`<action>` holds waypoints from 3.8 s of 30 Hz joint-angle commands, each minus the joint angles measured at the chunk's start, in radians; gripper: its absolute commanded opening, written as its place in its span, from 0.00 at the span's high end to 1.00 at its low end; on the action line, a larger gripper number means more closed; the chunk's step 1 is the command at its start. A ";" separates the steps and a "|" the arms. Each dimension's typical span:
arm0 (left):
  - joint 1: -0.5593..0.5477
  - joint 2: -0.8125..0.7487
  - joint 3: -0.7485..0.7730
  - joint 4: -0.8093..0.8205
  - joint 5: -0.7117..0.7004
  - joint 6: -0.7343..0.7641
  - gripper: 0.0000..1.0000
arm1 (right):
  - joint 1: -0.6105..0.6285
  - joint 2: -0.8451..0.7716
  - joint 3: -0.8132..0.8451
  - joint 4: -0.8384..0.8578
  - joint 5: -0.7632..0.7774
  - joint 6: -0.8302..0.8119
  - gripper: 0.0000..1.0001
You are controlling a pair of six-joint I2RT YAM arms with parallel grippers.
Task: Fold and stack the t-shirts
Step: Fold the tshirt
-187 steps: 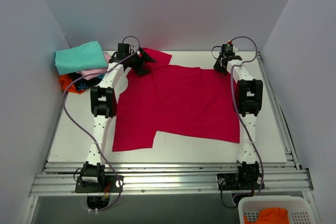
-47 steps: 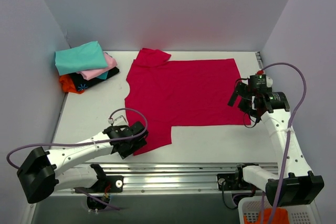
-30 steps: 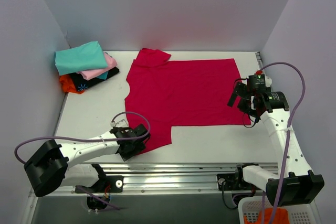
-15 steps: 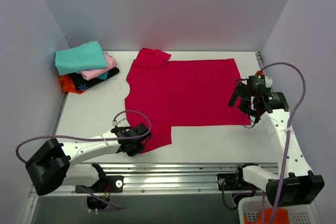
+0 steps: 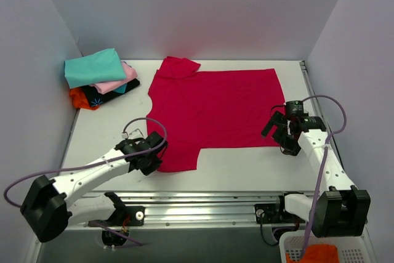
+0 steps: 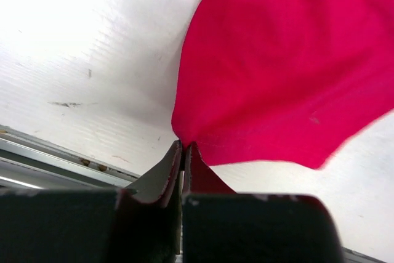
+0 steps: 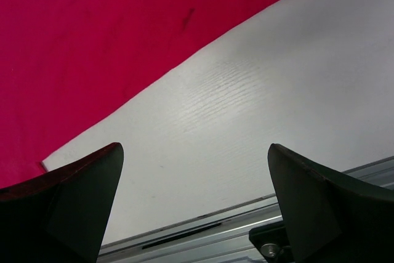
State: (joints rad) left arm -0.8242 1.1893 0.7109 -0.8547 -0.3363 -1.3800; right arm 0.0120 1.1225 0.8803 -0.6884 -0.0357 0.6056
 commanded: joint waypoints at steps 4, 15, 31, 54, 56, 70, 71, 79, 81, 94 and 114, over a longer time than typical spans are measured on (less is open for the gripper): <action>0.148 -0.137 0.081 -0.133 0.032 0.160 0.98 | -0.067 0.095 -0.029 0.079 0.091 0.128 0.01; 0.264 -0.114 0.145 -0.126 0.100 0.300 0.98 | -0.207 0.186 -0.102 0.161 0.178 0.194 0.04; 0.358 -0.065 0.147 -0.106 0.172 0.400 0.98 | -0.218 0.304 -0.172 0.326 0.192 0.232 0.24; 0.401 -0.065 0.136 -0.109 0.189 0.438 0.98 | -0.218 0.338 -0.256 0.408 0.230 0.233 0.85; 0.404 -0.065 0.136 -0.113 0.189 0.438 0.98 | -0.218 0.347 -0.262 0.415 0.227 0.232 0.86; 0.419 -0.051 0.203 -0.194 0.201 0.444 0.98 | -0.213 0.203 -0.193 0.242 0.215 0.203 1.00; 0.419 -0.048 0.220 -0.202 0.207 0.441 0.98 | -0.210 0.192 -0.184 0.203 0.201 0.213 1.00; 0.425 -0.021 0.349 -0.288 0.264 0.406 0.98 | -0.208 0.119 -0.106 0.063 0.183 0.180 1.00; 0.428 0.006 0.398 -0.299 0.282 0.398 0.98 | -0.208 0.117 -0.090 0.053 0.177 0.171 1.00; 0.461 0.355 0.789 -0.284 0.336 0.444 0.98 | -0.218 0.295 0.144 0.085 0.177 0.140 1.00; 0.629 1.469 1.951 -0.491 0.525 0.578 0.98 | -0.211 1.071 0.784 0.136 0.134 0.191 1.00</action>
State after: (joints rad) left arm -0.2203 2.6659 2.6400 -1.2503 0.1326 -0.8024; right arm -0.2020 2.1410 1.6024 -0.4904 0.0811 0.7849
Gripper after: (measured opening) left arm 0.043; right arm 0.021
